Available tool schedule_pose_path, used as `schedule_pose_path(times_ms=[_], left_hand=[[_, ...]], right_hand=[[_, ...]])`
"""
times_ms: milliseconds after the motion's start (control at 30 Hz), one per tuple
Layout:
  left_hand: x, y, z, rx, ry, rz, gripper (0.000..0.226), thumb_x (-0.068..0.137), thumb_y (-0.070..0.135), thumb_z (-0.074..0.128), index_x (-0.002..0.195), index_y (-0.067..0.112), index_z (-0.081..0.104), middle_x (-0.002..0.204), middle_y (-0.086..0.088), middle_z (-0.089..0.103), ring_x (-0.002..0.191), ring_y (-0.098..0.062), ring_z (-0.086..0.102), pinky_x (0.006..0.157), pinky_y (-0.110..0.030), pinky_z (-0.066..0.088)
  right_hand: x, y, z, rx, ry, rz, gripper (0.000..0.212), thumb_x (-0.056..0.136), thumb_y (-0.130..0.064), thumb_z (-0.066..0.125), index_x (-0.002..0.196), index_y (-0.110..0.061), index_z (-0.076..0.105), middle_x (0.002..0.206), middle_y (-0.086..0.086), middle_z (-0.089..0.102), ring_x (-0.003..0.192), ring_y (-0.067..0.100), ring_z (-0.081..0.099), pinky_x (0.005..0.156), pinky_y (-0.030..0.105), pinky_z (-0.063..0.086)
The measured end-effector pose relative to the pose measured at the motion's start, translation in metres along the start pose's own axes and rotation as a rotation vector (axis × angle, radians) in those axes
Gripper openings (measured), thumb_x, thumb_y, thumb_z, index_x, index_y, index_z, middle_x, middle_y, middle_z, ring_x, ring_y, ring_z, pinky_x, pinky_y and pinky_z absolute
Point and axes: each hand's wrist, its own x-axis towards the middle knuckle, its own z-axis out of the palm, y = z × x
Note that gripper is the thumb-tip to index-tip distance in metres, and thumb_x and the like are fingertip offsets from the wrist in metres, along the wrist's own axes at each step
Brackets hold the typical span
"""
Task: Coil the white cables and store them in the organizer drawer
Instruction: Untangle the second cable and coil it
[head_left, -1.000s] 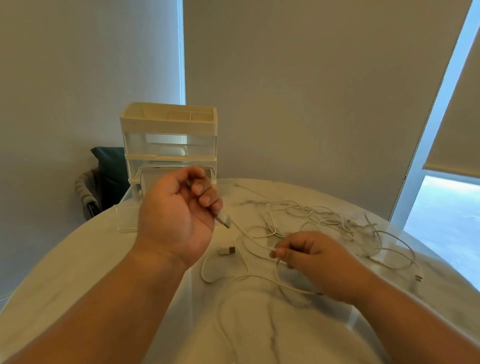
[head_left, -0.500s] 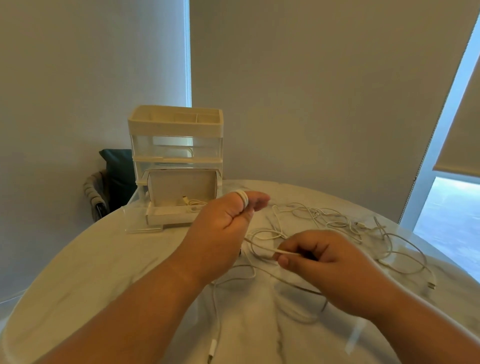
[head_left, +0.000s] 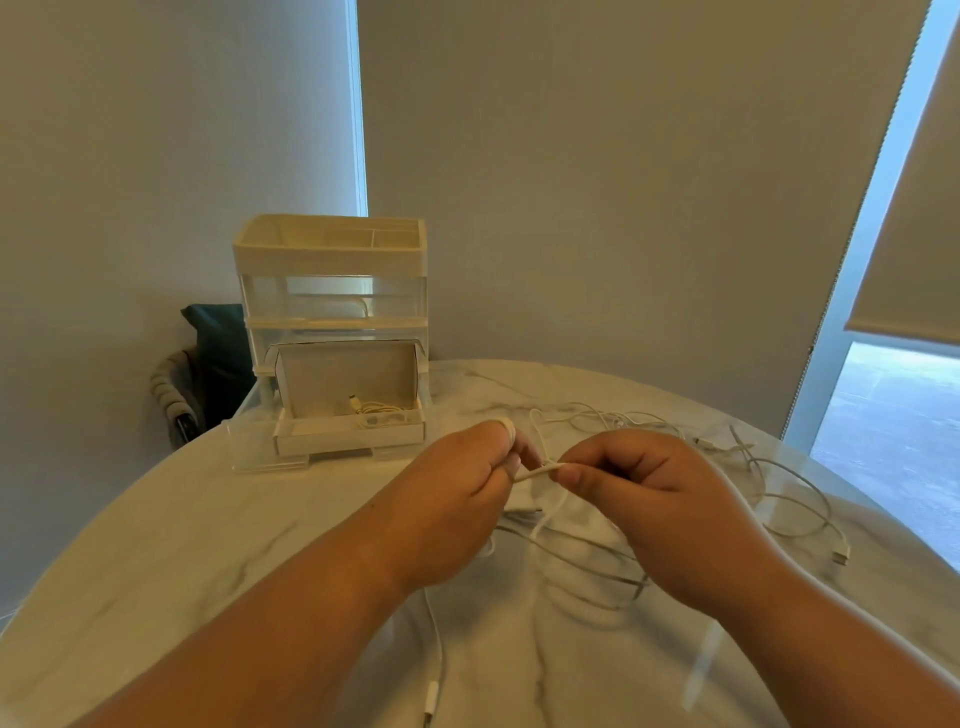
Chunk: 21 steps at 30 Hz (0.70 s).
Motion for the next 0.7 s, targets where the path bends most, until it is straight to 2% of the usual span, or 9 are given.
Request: schedule_pose_path(times_ms=[67, 133, 300, 367, 433, 533, 600, 700], left_hand=[[-0.001, 0.004, 0.000, -0.103, -0.020, -0.009, 0.024, 0.103, 0.030, 0.040, 0.094, 0.034, 0.061, 0.088, 0.004, 0.064, 0.082, -0.009, 0.058, 0.079, -0.041, 0.051], [-0.003, 0.009, 0.001, -0.156, -0.072, -0.037, 0.023, 0.102, 0.036, 0.040, 0.091, 0.032, 0.059, 0.089, 0.005, 0.062, 0.080, -0.007, 0.054, 0.077, -0.039, 0.048], [-0.002, 0.008, 0.006, -0.083, -0.140, -0.046, 0.022, 0.099, 0.044, 0.045, 0.094, 0.027, 0.058, 0.091, 0.007, 0.061, 0.081, -0.009, 0.054, 0.077, -0.039, 0.049], [-0.001, 0.007, 0.005, -0.108, -0.151, -0.058, 0.023, 0.100, 0.044, 0.046, 0.092, 0.027, 0.058, 0.086, 0.008, 0.060, 0.075, -0.005, 0.051, 0.072, -0.033, 0.046], [-0.001, 0.007, 0.005, -0.153, -0.178, -0.062, 0.020, 0.101, 0.035, 0.045, 0.094, 0.026, 0.061, 0.081, 0.013, 0.059, 0.071, 0.002, 0.050, 0.069, -0.023, 0.043], [-0.003, 0.012, 0.003, -0.109, -0.226, -0.036, 0.023, 0.103, 0.026, 0.041, 0.097, 0.030, 0.063, 0.086, 0.012, 0.062, 0.076, 0.007, 0.055, 0.069, -0.011, 0.042], [-0.004, 0.015, 0.002, -0.033, -0.253, -0.025, 0.024, 0.104, 0.027, 0.038, 0.100, 0.032, 0.061, 0.091, 0.012, 0.064, 0.080, 0.007, 0.056, 0.072, -0.011, 0.045], [-0.006, 0.015, 0.000, 0.054, -0.258, -0.042, 0.024, 0.105, 0.030, 0.036, 0.106, 0.035, 0.059, 0.099, 0.016, 0.064, 0.092, 0.005, 0.056, 0.086, -0.022, 0.049]], right_hand=[[0.000, -0.001, 0.000, -0.015, 0.020, -0.013, 0.011, 0.088, -0.031, 0.070, 0.079, -0.035, 0.076, 0.067, -0.005, 0.068, 0.064, 0.009, 0.060, 0.065, 0.020, 0.048], [0.000, 0.000, 0.001, -0.029, 0.034, -0.029, 0.011, 0.087, -0.034, 0.068, 0.079, -0.035, 0.076, 0.071, -0.002, 0.070, 0.070, 0.012, 0.063, 0.067, 0.024, 0.050], [-0.001, -0.001, 0.003, -0.094, -0.019, -0.051, 0.014, 0.091, -0.026, 0.068, 0.081, -0.031, 0.077, 0.074, -0.007, 0.072, 0.072, 0.008, 0.065, 0.069, 0.023, 0.051], [-0.001, -0.001, 0.002, -0.124, 0.010, -0.064, 0.016, 0.091, -0.025, 0.068, 0.079, -0.033, 0.076, 0.075, -0.008, 0.072, 0.074, 0.008, 0.065, 0.069, 0.023, 0.050], [0.000, -0.001, -0.002, -0.145, 0.086, -0.081, 0.017, 0.090, -0.024, 0.069, 0.078, -0.034, 0.075, 0.077, -0.010, 0.073, 0.077, 0.007, 0.066, 0.071, 0.024, 0.051], [0.001, -0.001, -0.007, -0.170, 0.163, -0.110, 0.017, 0.088, -0.021, 0.072, 0.078, -0.034, 0.075, 0.081, -0.016, 0.073, 0.083, 0.002, 0.067, 0.074, 0.019, 0.049], [0.001, -0.002, -0.007, -0.200, 0.175, -0.140, 0.019, 0.087, -0.019, 0.072, 0.078, -0.035, 0.075, 0.082, -0.020, 0.072, 0.086, 0.000, 0.067, 0.072, 0.011, 0.047], [0.000, -0.004, -0.003, -0.210, 0.155, -0.188, 0.019, 0.087, -0.016, 0.071, 0.078, -0.032, 0.075, 0.082, -0.020, 0.072, 0.087, 0.001, 0.067, 0.072, 0.010, 0.046]])
